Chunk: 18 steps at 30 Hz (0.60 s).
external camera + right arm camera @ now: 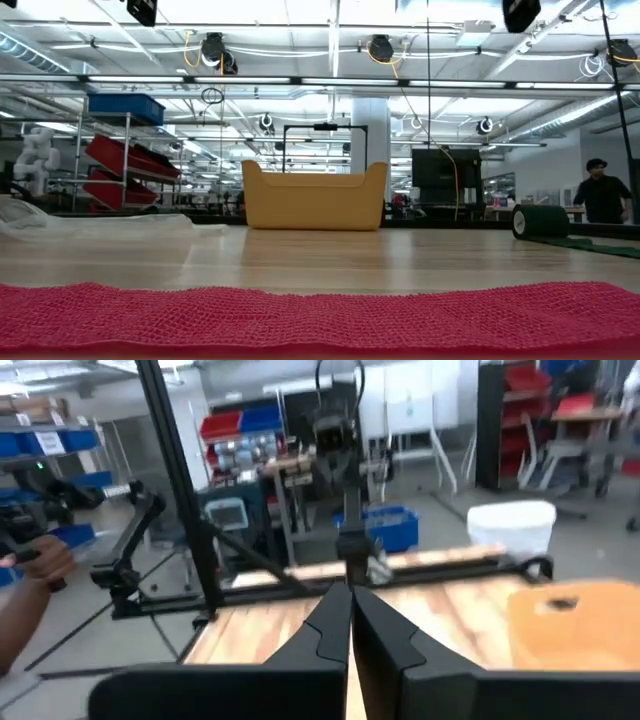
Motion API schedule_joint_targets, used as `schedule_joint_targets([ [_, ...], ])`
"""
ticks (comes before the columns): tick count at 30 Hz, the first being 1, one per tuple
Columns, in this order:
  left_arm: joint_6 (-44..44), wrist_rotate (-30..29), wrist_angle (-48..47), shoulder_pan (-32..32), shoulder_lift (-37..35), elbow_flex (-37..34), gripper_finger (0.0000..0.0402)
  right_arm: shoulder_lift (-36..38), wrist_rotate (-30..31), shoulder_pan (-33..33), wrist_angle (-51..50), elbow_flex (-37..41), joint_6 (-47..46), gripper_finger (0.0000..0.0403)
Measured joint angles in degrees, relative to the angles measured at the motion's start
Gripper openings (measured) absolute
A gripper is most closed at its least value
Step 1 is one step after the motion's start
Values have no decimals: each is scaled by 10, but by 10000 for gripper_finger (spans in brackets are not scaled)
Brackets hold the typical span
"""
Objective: Roll bandage
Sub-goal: Adjust the transparent zip bag
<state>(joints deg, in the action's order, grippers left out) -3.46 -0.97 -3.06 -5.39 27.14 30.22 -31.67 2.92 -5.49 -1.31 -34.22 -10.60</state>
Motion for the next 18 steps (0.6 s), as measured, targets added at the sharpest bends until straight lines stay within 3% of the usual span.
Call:
schedule_joint_targets([
  [8, 0, -10, -3, 0, 0, 0, 25, -124, 47, -45, -1, 0, -24, 0],
  [18, 25, -10, -5, 0, 28, 0, 25, -238, 47, -96, 63, 1, -81, 0],
])
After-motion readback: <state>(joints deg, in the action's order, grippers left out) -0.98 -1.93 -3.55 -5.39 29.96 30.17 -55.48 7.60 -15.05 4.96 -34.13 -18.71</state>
